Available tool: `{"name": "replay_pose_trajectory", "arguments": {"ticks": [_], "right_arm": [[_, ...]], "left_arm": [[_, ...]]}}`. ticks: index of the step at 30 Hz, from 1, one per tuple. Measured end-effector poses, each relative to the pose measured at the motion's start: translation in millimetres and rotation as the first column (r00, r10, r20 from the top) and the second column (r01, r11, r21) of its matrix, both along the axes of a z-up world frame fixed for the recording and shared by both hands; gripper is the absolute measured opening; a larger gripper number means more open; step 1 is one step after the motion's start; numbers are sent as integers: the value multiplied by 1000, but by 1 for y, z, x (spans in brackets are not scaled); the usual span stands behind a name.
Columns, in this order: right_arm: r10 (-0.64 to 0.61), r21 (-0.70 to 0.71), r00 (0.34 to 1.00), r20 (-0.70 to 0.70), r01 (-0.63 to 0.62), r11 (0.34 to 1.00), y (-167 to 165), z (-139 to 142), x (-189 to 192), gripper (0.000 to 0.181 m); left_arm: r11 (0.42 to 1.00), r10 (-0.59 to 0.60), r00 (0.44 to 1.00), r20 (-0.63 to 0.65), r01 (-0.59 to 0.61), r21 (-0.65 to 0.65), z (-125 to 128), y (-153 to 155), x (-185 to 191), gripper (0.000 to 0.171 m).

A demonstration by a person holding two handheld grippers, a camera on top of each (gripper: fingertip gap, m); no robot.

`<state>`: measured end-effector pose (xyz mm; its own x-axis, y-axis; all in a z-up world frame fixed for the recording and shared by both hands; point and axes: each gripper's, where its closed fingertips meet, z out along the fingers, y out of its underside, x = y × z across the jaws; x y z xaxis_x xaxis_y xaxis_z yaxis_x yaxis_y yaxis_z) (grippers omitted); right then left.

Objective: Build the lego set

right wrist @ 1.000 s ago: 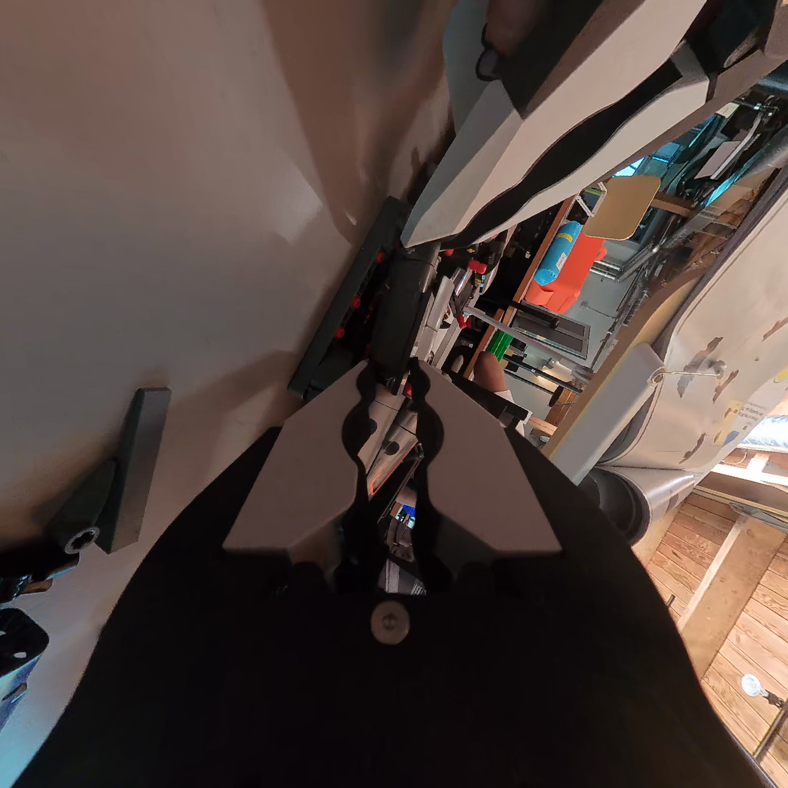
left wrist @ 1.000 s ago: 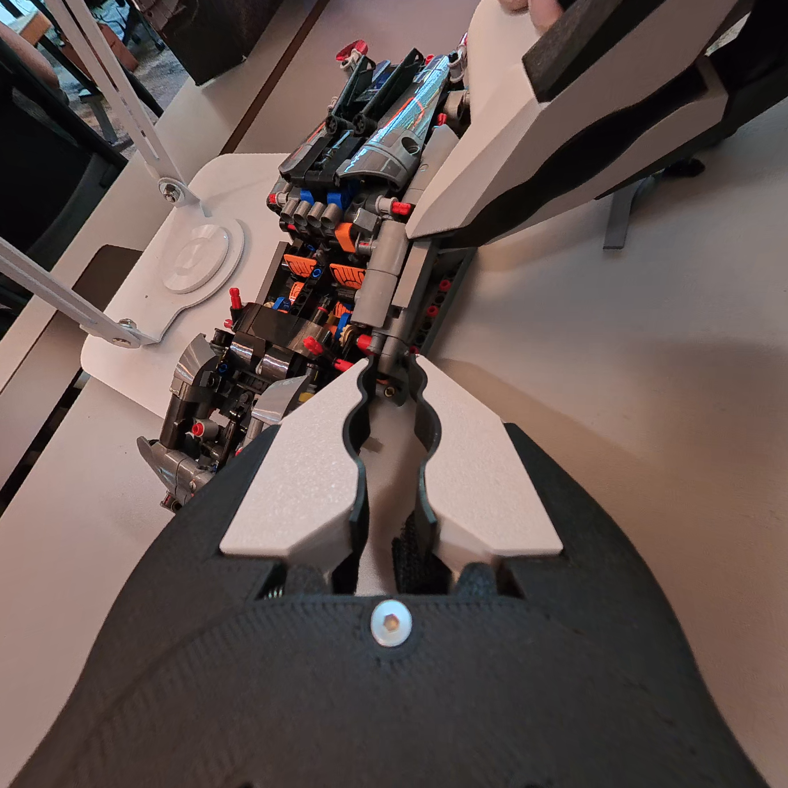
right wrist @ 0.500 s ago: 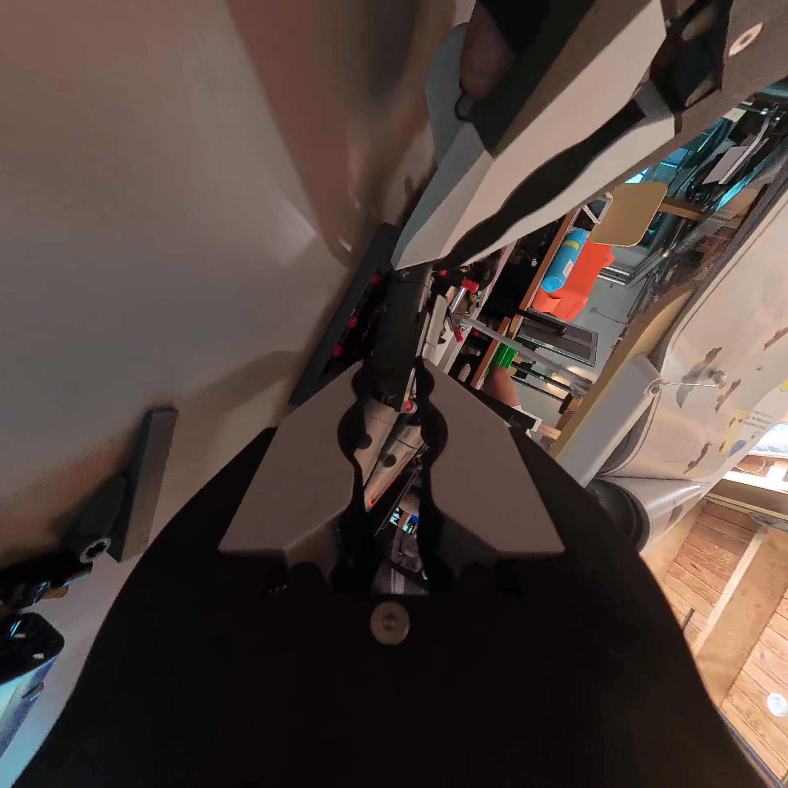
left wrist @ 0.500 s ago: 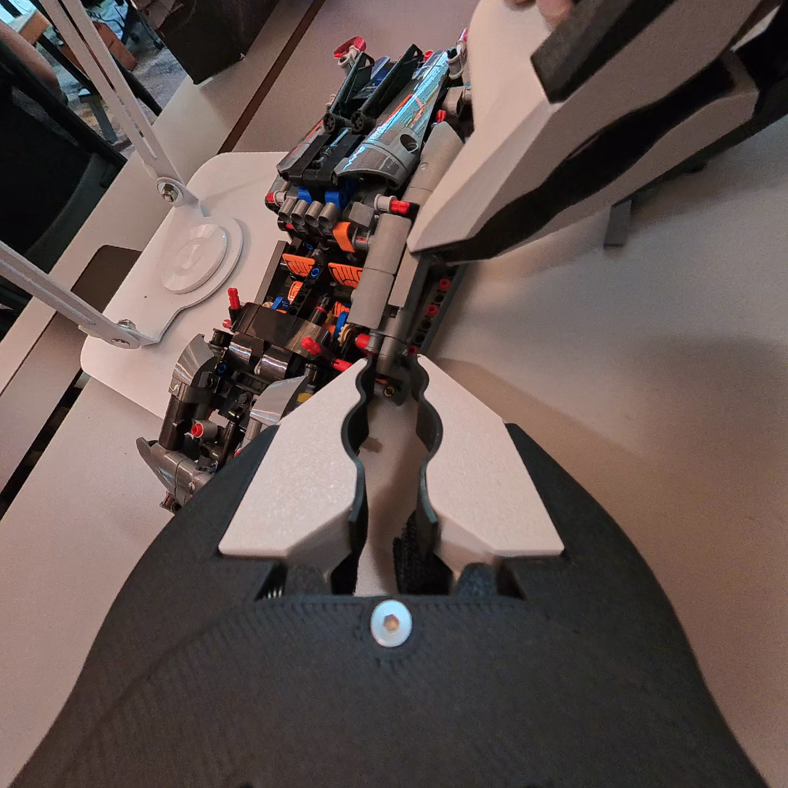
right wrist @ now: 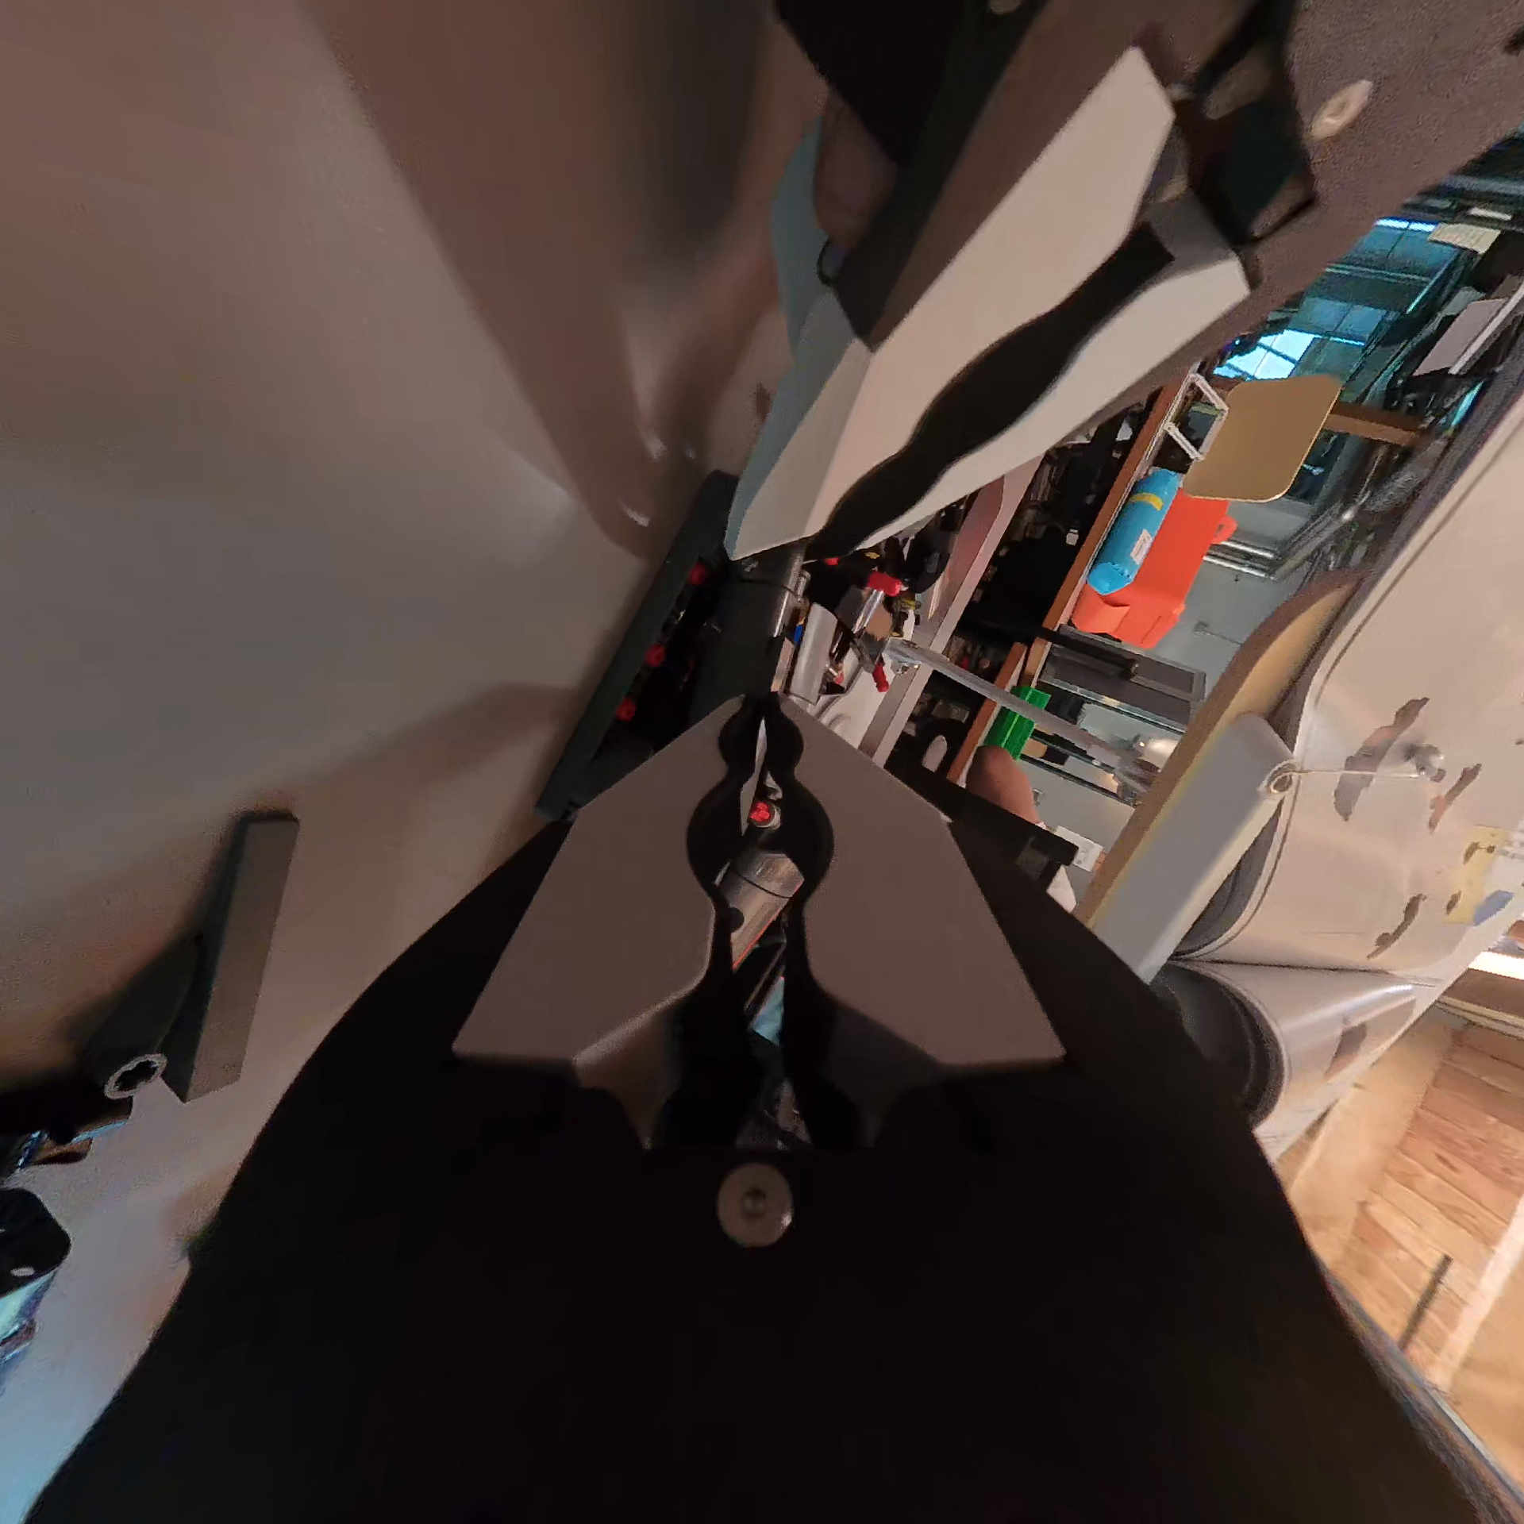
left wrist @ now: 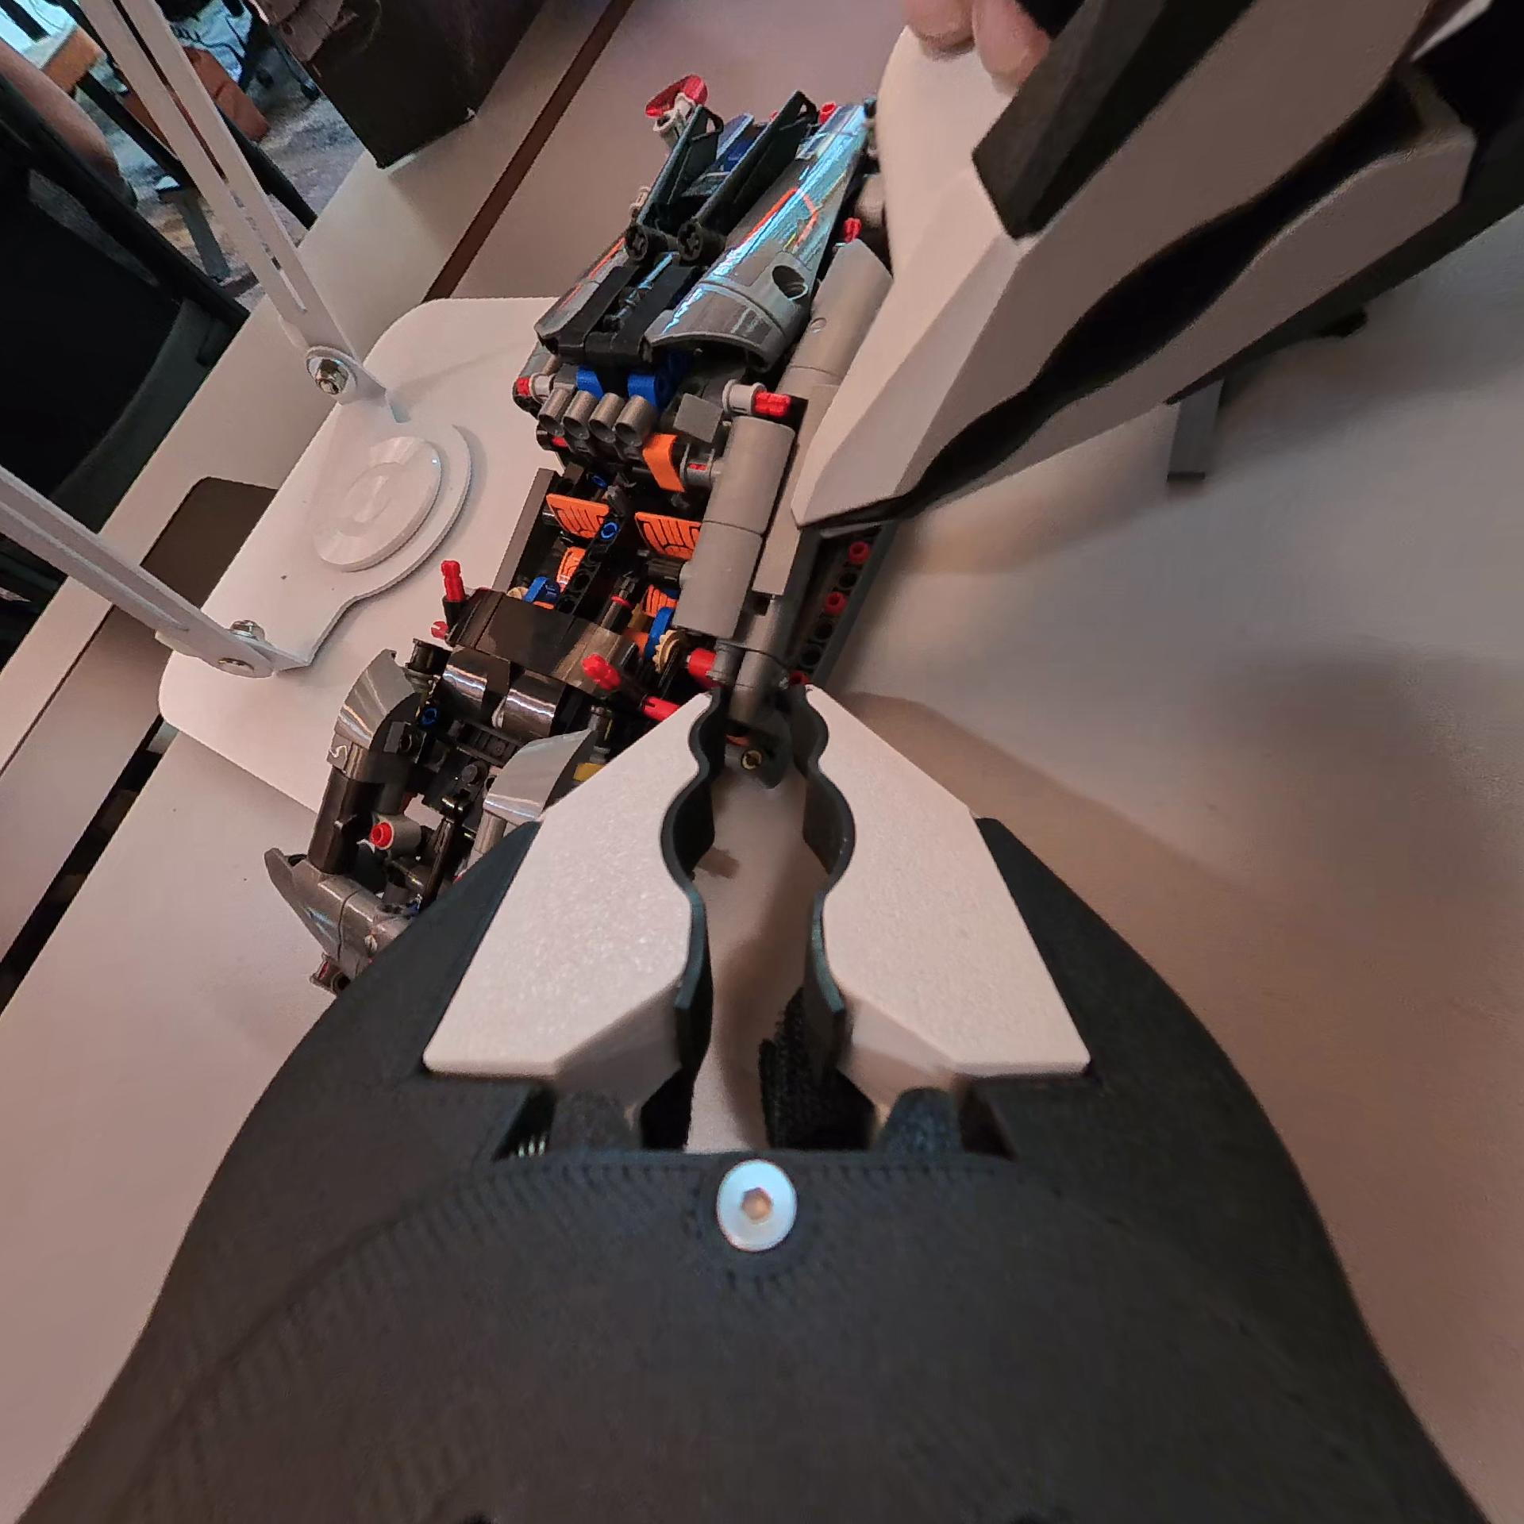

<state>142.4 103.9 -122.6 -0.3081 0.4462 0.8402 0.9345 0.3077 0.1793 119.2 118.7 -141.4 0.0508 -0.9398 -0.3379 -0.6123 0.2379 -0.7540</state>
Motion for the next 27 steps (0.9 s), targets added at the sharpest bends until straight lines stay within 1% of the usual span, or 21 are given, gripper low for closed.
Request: {"name": "replay_pose_trajectory", "arguments": {"ticks": [1, 3, 5, 7, 9, 10, 13, 15, 17, 20, 24, 25, 26, 27], "right_arm": [[-7, 2, 1000, -15, 7, 1000, -1, 3, 1, 4], [-27, 15, 999, -33, 28, 1000, -5, 12, 6, 19], [-78, 3, 994, -78, 79, 997, -11, 28, 15, 21], [-135, -1, 987, -87, 135, 991, -16, 45, 30, 20], [-226, -40, 970, -87, 223, 974, -21, 53, 50, 18], [-260, -38, 962, -80, 258, 965, -24, 57, 60, 18], [-359, -76, 932, -54, 354, 932, -38, 57, 80, 16], [-407, -120, 911, -63, 398, 909, -50, 52, 81, 15], [-454, -187, 885, -104, 431, 883, -62, 45, 75, 18], [-517, -318, 827, -219, 441, 840, -74, 35, 61, 20], [-608, -467, 704, -367, 426, 775, -77, 25, 52, 22], [-628, -493, 667, -400, 421, 761, -76, 24, 53, 22], [-651, -536, 628, -427, 403, 741, -77, 22, 52, 23], [-671, -577, 589, -451, 381, 722, -78, 20, 51, 24]], "left_arm": [[1000, -1, 1000, -2, 1, 3, 0, 0, 0, 14], [1000, -2, 1000, -4, 2, 6, -1, 0, 0, 14], [1000, -3, 1000, -3, 3, 8, 0, 0, 0, 15], [1000, -3, 1000, -4, 3, 10, 0, 0, 0, 15], [1000, -2, 1000, -8, 3, 12, -1, -1, 1, 16], [1000, -2, 1000, -10, 2, 14, -1, -1, 1, 16], [1000, 6, 1000, -25, -6, 18, -4, 0, 2, 17], [1000, 5, 1000, -24, -5, 16, -4, -1, 3, 16], [1000, 3, 1000, -24, -2, 14, -4, -3, 4, 15], [1000, -22, 999, -34, 23, 15, -3, -11, 7, 13], [997, -80, 995, -64, 80, -3, -3, -34, 14, 11], [995, -96, 993, -66, 95, -5, -4, -41, 16, 13], [995, -102, 992, -76, 101, -13, -5, -47, 18, 20], [995, -102, 991, -83, 101, -19, -5, -51, 20, 22]]}}
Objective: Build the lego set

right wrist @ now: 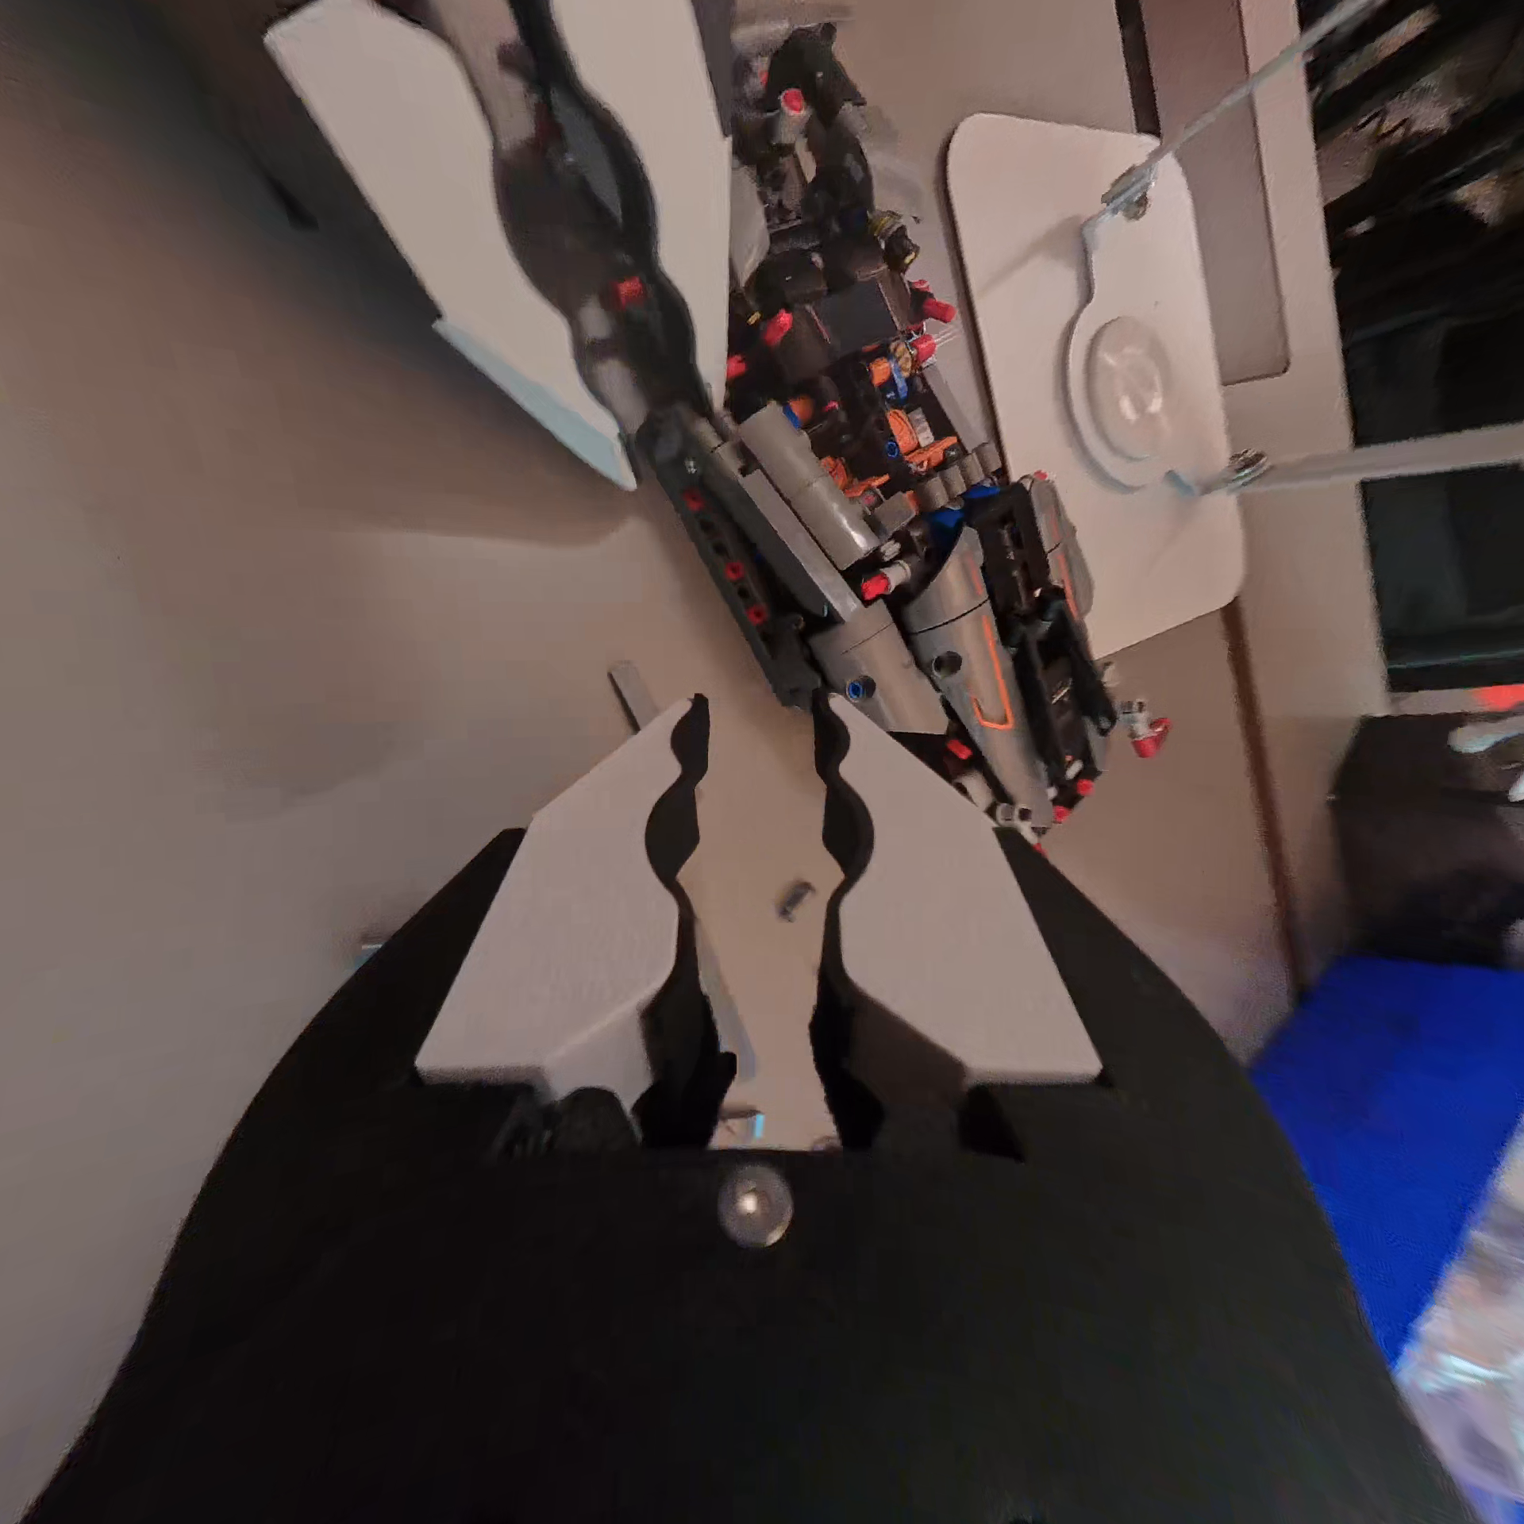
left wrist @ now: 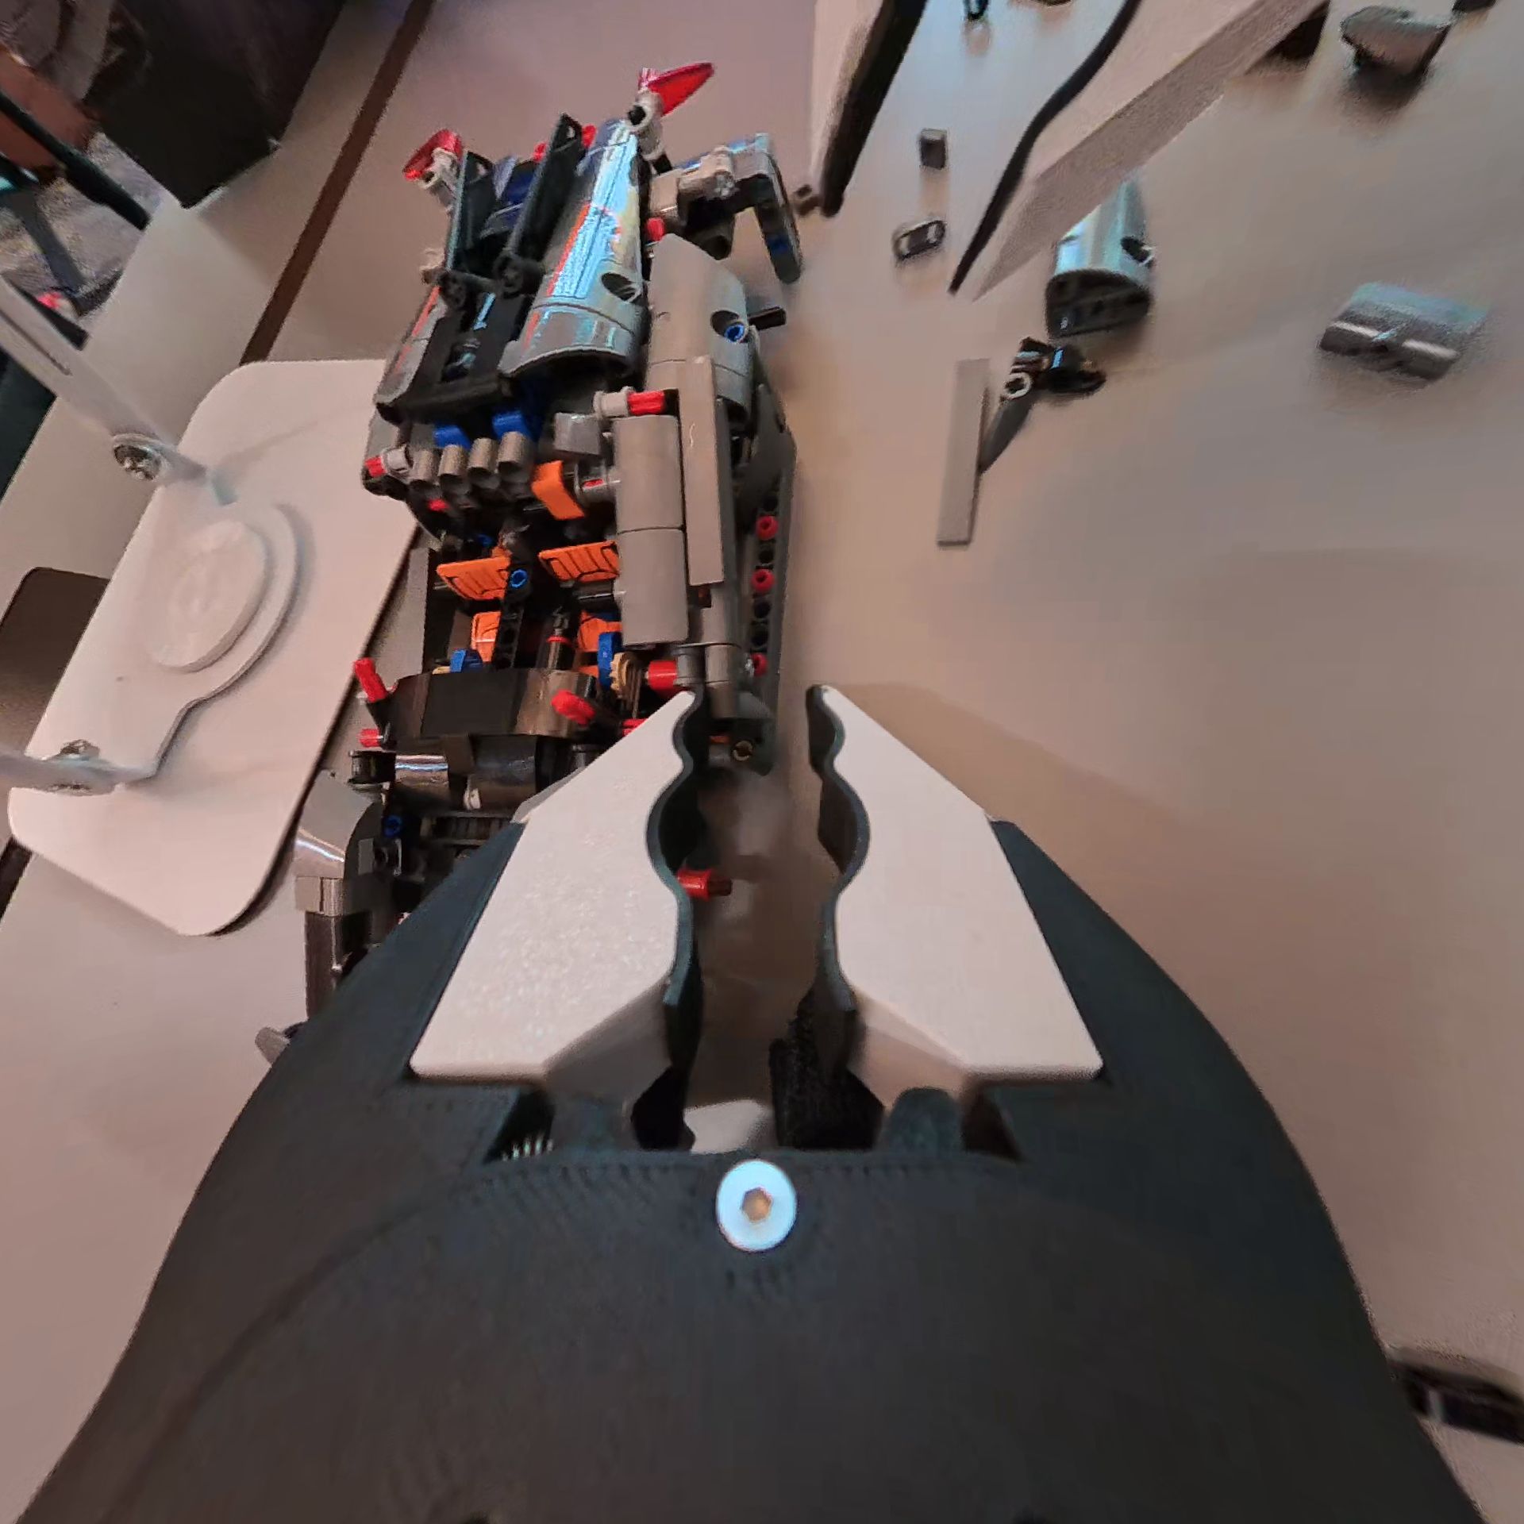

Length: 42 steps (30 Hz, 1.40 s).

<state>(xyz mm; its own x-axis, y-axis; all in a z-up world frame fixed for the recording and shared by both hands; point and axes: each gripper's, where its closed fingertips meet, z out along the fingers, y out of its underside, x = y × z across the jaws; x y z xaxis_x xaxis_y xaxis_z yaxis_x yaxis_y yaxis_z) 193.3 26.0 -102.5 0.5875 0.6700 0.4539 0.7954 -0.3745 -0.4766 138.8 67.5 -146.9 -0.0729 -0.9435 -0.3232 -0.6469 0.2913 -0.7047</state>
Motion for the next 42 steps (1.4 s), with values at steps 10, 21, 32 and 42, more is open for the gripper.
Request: {"name": "replay_pose_trajectory", "arguments": {"ticks": [10, 21, 32, 42], "right_arm": [[-88, -27, 956, -279, 84, 996, 5, 5, 9, 24], [-96, -49, 934, -345, 85, 995, 9, -3, 9, 20], [-133, -125, 879, -458, 84, 989, 16, -14, -5, 22], [-234, -247, 708, -667, 86, 965, 19, -8, -7, 18]], "left_arm": [[998, -55, 998, -27, 55, -9, 11, -14, -16, 31], [999, 32, 986, 162, -31, -12, 50, 26, -46, 57], [973, 176, 984, 34, -169, -156, 3, 59, -52, 119], [968, 180, 983, -35, -184, -172, 3, 43, -54, 117]]}}
